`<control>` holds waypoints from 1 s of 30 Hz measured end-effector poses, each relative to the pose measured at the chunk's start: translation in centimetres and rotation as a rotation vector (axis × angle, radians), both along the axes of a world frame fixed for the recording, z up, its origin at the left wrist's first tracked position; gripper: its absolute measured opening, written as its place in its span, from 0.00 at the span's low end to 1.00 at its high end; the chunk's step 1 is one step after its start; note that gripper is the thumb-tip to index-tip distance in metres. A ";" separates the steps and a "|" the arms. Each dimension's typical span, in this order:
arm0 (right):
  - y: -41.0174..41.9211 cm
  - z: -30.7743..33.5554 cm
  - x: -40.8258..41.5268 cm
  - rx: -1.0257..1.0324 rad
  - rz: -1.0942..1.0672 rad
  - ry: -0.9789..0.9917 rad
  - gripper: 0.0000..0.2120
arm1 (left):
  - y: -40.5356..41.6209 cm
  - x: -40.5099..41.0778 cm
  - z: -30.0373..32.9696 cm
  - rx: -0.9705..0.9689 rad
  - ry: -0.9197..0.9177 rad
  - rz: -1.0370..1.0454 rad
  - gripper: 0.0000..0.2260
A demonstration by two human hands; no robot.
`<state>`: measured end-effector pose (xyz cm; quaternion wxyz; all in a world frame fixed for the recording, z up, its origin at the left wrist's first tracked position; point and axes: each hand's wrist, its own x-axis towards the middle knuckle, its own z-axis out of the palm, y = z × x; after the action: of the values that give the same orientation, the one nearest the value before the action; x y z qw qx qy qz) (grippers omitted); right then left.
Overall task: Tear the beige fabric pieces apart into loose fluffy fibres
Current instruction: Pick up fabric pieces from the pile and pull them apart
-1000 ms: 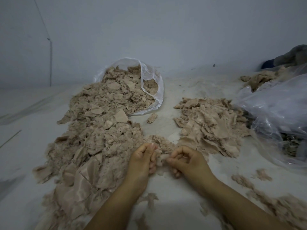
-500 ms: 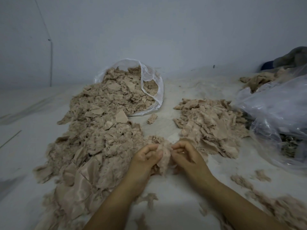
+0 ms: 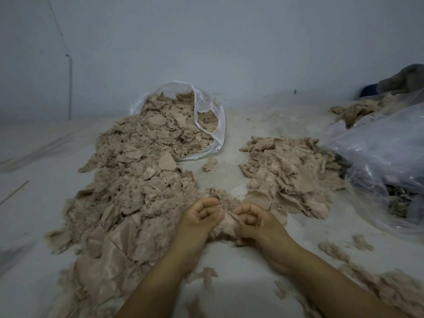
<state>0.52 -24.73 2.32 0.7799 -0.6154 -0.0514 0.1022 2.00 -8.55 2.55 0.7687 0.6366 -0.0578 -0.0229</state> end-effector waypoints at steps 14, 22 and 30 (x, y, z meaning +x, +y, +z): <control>0.0 0.2 -0.2 -0.132 -0.048 -0.106 0.08 | 0.2 -0.1 0.4 0.159 0.010 -0.028 0.06; 0.0 0.4 0.3 -0.002 -0.248 -0.062 0.12 | 0.3 0.2 0.4 0.071 0.057 0.058 0.06; 0.4 0.0 -0.5 -0.118 -0.138 -0.113 0.08 | -0.6 -0.5 0.0 0.101 0.095 -0.104 0.06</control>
<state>0.03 -24.33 2.36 0.7432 -0.6672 -0.0464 0.0163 1.47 -9.13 2.58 0.7351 0.6691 -0.0532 -0.0957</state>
